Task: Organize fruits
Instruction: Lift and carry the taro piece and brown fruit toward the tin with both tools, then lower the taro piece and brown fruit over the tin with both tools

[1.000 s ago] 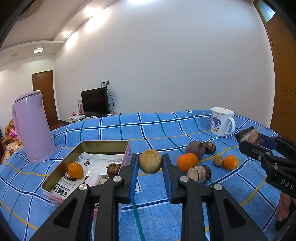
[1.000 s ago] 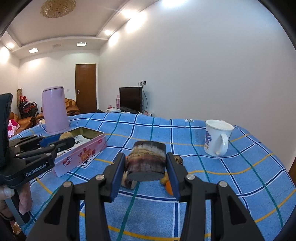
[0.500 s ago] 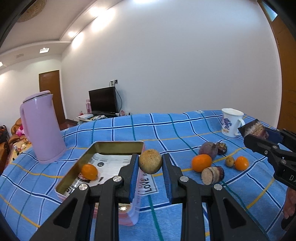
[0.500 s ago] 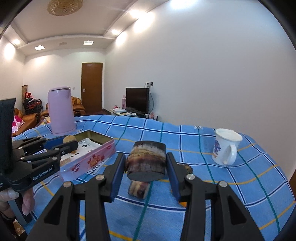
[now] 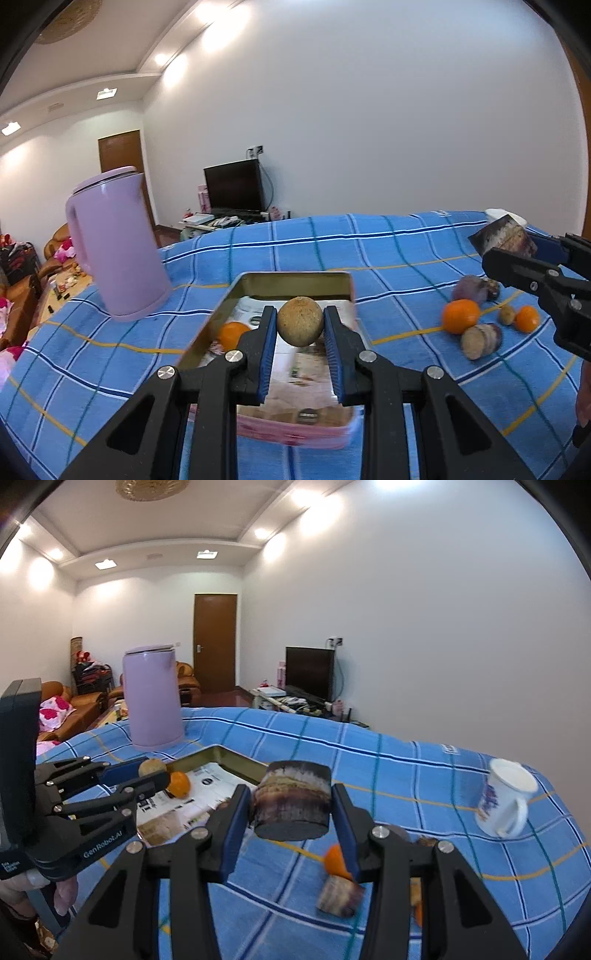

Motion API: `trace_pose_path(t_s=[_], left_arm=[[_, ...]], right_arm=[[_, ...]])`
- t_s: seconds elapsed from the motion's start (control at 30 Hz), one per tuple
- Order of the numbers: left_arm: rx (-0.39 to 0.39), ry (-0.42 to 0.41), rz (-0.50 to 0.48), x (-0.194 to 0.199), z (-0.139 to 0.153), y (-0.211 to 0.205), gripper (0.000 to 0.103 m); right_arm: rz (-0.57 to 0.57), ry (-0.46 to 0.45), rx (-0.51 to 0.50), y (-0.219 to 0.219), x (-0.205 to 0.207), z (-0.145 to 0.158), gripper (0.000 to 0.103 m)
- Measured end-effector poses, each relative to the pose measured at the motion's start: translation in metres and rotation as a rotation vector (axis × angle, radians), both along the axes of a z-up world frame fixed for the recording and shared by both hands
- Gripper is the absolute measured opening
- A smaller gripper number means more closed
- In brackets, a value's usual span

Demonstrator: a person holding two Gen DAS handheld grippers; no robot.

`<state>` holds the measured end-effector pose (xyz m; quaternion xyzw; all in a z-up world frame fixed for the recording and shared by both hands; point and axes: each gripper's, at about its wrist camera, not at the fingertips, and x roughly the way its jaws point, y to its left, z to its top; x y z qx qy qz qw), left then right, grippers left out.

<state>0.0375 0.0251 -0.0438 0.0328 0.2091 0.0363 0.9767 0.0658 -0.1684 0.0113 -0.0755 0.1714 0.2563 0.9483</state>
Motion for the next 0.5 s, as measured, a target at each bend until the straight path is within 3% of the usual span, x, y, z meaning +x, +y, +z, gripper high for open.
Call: trace_pose_path(t_s=[0.5], left_arm=[[0.008,0.052,0.087,0.014,-0.004,0.054,0.027]], right_arm=[[0.097,0.08,0.013,0.063,0.027,-0.007,0.047]])
